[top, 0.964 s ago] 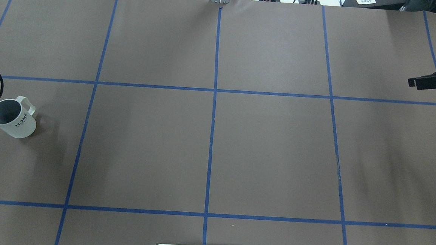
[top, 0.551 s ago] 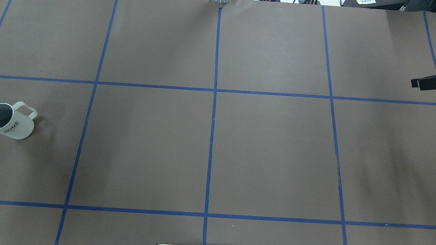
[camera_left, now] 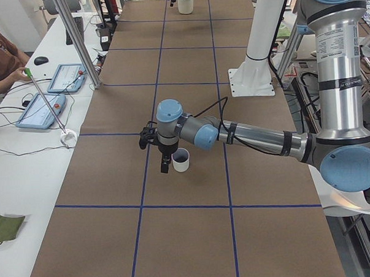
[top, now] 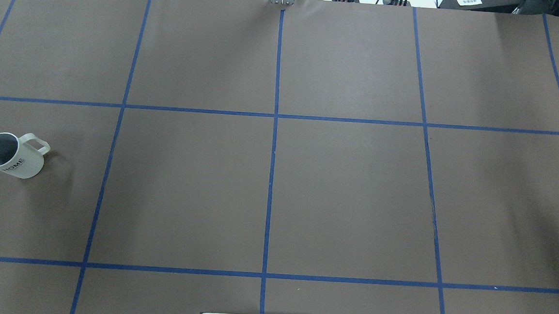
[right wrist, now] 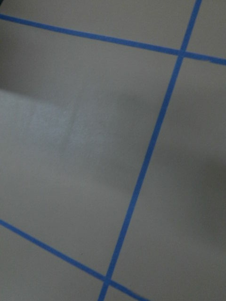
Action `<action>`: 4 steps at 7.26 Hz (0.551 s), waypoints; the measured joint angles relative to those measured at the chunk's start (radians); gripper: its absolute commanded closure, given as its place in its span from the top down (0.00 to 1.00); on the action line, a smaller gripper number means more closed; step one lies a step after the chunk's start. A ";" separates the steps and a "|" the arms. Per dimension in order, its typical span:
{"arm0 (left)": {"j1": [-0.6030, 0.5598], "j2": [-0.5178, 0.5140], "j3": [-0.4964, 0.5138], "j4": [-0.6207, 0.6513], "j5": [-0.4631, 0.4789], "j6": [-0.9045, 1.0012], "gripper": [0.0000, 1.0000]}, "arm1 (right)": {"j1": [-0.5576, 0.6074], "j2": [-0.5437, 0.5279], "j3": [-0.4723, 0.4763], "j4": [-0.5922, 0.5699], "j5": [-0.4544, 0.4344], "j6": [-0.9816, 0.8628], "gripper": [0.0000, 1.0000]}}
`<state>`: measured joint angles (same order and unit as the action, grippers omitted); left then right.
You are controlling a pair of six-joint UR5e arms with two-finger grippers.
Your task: Left arm hands cup to right arm to dump lemon
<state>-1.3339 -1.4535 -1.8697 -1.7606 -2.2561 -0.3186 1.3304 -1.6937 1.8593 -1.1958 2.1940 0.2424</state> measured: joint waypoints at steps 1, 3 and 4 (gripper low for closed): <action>-0.065 -0.005 0.003 0.070 -0.043 0.076 1.00 | 0.057 -0.017 -0.004 -0.082 0.052 -0.055 1.00; -0.125 -0.008 0.009 0.142 -0.094 0.138 1.00 | 0.176 -0.039 -0.005 -0.234 0.165 -0.089 1.00; -0.134 -0.005 0.012 0.159 -0.099 0.142 1.00 | 0.202 -0.045 -0.005 -0.291 0.186 -0.093 1.00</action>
<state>-1.4681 -1.4584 -1.8575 -1.6014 -2.3551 -0.1767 1.5327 -1.7384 1.8546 -1.4873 2.3798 0.1494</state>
